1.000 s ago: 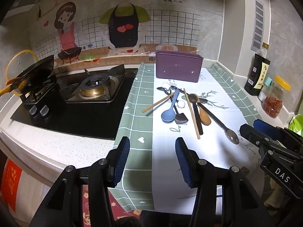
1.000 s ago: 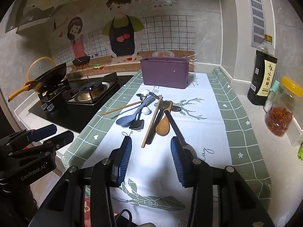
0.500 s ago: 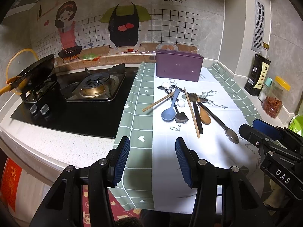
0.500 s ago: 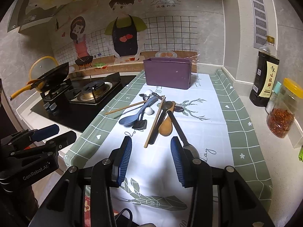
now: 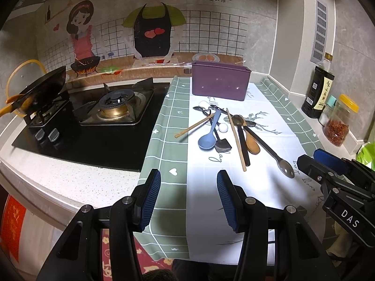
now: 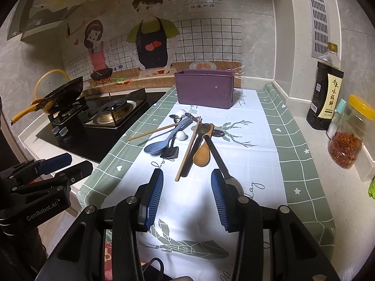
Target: Organize utensils
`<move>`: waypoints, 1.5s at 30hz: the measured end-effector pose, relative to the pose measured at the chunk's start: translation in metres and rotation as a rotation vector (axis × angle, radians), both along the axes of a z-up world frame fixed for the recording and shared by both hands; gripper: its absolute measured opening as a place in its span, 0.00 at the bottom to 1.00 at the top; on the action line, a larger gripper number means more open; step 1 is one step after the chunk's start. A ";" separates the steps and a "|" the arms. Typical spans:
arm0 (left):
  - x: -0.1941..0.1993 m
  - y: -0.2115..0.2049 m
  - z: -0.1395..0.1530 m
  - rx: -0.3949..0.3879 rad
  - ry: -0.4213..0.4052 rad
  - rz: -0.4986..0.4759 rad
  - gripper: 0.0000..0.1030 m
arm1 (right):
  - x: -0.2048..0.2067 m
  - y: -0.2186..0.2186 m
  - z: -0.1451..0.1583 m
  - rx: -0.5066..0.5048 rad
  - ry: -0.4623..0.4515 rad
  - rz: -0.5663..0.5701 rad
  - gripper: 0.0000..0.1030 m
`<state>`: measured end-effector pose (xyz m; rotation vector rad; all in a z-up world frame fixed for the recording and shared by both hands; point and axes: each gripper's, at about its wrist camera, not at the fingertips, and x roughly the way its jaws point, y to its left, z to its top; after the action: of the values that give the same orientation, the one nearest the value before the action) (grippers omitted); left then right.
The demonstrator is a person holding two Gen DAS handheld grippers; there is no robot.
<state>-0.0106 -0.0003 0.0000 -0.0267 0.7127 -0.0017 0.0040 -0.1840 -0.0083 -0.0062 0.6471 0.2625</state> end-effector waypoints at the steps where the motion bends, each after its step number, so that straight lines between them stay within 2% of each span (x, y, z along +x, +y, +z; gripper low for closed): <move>1: 0.005 -0.004 -0.001 0.003 0.000 -0.001 0.49 | 0.000 -0.001 0.000 0.001 0.000 0.000 0.39; 33: 0.012 -0.017 -0.006 0.013 0.014 -0.009 0.49 | 0.006 -0.011 -0.005 0.013 0.014 -0.006 0.39; 45: 0.028 -0.020 -0.013 0.025 0.054 -0.004 0.49 | 0.017 -0.022 -0.011 0.022 0.020 -0.010 0.39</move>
<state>0.0179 -0.0201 -0.0129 -0.0011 0.7664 0.0043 0.0210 -0.2056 -0.0191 0.0209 0.6644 0.2600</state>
